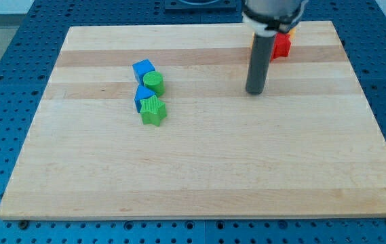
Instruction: Place your arm diagonally top right to the green star
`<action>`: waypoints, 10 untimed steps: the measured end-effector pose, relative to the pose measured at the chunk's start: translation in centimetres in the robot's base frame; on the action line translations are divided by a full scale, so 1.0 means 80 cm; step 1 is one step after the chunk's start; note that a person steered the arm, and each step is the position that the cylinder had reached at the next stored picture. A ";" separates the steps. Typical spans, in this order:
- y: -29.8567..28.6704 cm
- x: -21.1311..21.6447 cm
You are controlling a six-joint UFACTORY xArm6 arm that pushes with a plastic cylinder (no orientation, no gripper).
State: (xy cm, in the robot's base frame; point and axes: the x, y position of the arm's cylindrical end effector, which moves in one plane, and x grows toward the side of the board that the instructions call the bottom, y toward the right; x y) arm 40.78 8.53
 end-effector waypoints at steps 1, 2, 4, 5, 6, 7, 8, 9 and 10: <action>-0.008 0.004; -0.008 0.002; -0.008 -0.002; -0.009 -0.002; -0.010 -0.002; -0.011 -0.002; -0.017 -0.002; -0.027 -0.002; -0.030 -0.002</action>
State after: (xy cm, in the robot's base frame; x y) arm 40.64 6.10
